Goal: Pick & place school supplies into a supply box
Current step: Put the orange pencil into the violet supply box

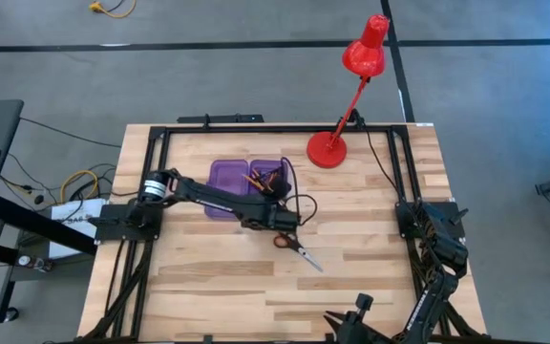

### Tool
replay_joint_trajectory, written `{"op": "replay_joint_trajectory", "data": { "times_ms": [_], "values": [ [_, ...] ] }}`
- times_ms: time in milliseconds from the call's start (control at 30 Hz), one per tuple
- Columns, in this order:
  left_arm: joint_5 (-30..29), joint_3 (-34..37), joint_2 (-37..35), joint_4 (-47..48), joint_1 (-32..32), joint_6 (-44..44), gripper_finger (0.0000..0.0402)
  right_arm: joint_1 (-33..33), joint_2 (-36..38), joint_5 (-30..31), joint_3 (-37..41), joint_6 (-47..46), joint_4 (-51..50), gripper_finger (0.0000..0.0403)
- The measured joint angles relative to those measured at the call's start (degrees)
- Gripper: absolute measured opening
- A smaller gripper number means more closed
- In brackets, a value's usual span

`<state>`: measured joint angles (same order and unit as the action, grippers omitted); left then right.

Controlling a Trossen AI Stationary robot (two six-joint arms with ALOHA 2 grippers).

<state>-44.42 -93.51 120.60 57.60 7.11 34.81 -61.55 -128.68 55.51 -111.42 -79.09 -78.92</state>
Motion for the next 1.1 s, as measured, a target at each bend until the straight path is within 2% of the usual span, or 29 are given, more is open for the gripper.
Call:
{"op": "replay_joint_trajectory", "data": {
  "times_ms": [233, 333, 533, 633, 833, 1100],
  "values": [
    [-0.11, -0.02, -4.43, 1.56, -0.04, 4.2, 0.0, 0.15, 0.0, 0.02, 0.0, 0.0, -0.55, 0.0042],
    [2.9, -0.07, -5.64, 3.76, -0.17, 8.38, 0.0, 0.12, 0.0, 0.02, 0.0, 0.0, -0.32, 0.0042],
    [8.52, -0.04, -5.95, 2.34, -2.69, 15.2, 0.0, 0.15, 0.0, 0.04, 0.0, -0.37, -0.35, 0.0042],
    [8.84, -0.04, -5.95, 1.69, -4.23, 16.39, 0.0, 0.12, 0.0, 0.04, 0.0, -0.39, -0.33, 0.0042],
    [14.99, -0.04, -5.6, 1.93, -7.38, 16.69, 0.0, 0.08, 0.0, 0.04, 0.0, -0.12, -0.38, 0.0042],
    [16.79, 0.0, -5.17, -0.4, -9.49, 18.73, 0.0, 0.08, 0.0, 0.04, 0.0, -0.02, -0.54, 0.0042]
  ]
}}
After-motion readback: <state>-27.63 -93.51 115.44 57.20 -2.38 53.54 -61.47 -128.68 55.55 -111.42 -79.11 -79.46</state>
